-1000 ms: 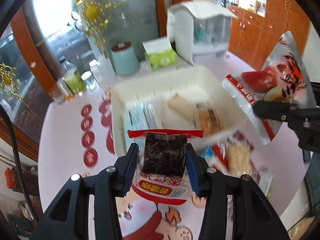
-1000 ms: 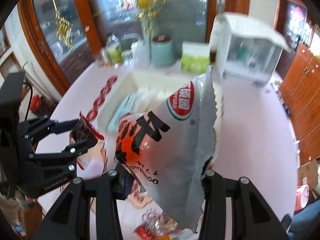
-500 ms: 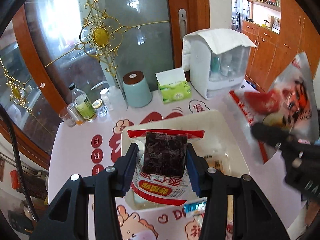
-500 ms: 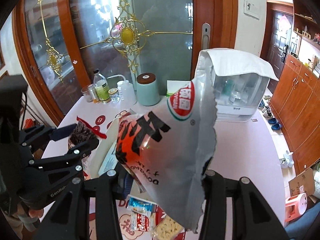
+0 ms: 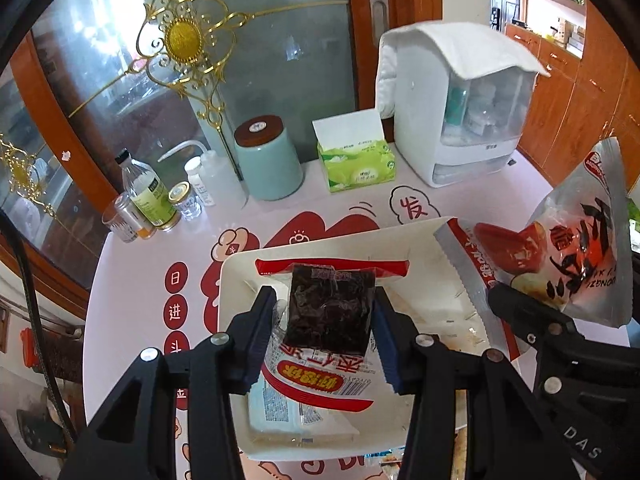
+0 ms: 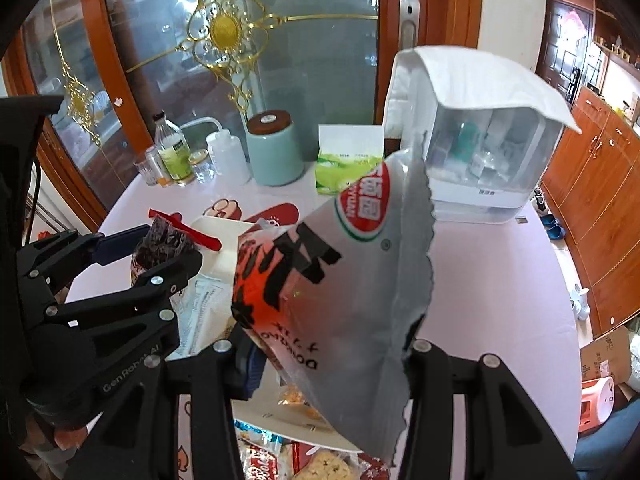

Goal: Organize snacks
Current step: 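Carry the seaweed pack and red-white bag into the white tray, open both grippers, then move both grippers back toward the remaining snacks on the tablecloth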

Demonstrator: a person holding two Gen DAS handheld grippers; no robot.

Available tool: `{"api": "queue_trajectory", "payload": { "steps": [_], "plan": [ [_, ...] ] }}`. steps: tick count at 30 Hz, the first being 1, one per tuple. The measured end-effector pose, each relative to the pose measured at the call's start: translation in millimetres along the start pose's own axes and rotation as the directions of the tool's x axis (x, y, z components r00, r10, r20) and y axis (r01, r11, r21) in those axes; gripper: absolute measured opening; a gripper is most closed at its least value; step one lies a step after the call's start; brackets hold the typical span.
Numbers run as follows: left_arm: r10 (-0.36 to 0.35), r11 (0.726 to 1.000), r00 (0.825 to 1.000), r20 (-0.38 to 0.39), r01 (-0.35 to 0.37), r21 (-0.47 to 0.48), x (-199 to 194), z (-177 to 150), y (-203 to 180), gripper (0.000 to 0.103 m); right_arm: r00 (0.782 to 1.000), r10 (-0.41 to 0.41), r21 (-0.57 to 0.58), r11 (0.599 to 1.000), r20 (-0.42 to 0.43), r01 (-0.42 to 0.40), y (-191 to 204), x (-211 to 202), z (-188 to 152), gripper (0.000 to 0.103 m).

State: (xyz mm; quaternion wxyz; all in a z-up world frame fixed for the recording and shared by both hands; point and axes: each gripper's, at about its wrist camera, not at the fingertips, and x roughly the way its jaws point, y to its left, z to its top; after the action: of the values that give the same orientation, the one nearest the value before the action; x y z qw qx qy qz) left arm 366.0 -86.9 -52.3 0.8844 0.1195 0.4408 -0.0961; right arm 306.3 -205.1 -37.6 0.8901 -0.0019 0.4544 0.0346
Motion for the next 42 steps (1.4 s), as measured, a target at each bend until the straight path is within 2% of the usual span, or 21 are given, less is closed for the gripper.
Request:
{"api": "queue_trajectory", "payload": {
  "steps": [2, 5, 7, 9, 12, 15, 18, 26, 42],
  "plan": [
    [0.006, 1.0, 1.0, -0.011, -0.006, 0.001, 6.4, 1.0, -0.5, 0.05, 1.0, -0.002, -0.001, 1.0, -0.013, 0.002, -0.9, 8.9, 1.2, 0.048],
    [0.03, 1.0, 0.999, -0.023, -0.03, 0.005, 12.9, 1.3, -0.4, 0.064, 1.0, -0.01, 0.002, 1.0, -0.028, 0.01, -1.8, 20.8, 2.3, 0.049],
    [0.038, 0.999, 0.999, -0.036, -0.039, -0.012, 17.3, 2.2, 5.1, 0.084, 0.999, -0.019, 0.01, 1.0, -0.038, 0.019, -4.2, 26.8, 2.2, 0.049],
    [0.036, 0.999, 0.998, -0.045, -0.038, -0.039, 19.3, 1.6, 12.7, 0.093, 0.999, -0.007, 0.041, 0.999, -0.053, 0.01, -11.2, 34.2, 1.5, 0.049],
    [0.021, 0.999, 0.999, -0.046, -0.023, -0.047, 18.6, -1.2, 17.2, 0.094, 0.997, 0.031, 0.093, 0.995, -0.075, -0.024, -21.3, 41.9, 0.3, 0.056],
    [0.037, 0.999, 0.998, -0.042, -0.038, -0.028, 16.4, -4.4, 15.5, 0.094, 0.997, 0.04, 0.116, 0.993, -0.07, -0.032, -24.3, 42.0, -0.5, 0.06],
    [0.055, 0.998, 0.998, -0.03, -0.056, -0.012, 11.8, -7.4, 13.1, 0.094, 0.997, 0.033, 0.115, 0.993, -0.066, -0.025, -23.1, 39.1, 0.1, 0.06],
    [0.044, 0.999, 0.999, -0.016, -0.044, -0.011, -6.1, -14.5, 13.8, 0.094, 0.997, 0.034, 0.119, 0.993, -0.065, -0.026, -19.2, 27.1, -1.5, 0.06],
    [0.011, 1.0, 0.999, 0.039, -0.012, 0.022, -66.6, -42.7, 15.7, 0.094, 0.999, 0.02, 0.105, 0.994, -0.029, -0.017, 1.4, -29.1, -24.0, 0.06]
  ]
}}
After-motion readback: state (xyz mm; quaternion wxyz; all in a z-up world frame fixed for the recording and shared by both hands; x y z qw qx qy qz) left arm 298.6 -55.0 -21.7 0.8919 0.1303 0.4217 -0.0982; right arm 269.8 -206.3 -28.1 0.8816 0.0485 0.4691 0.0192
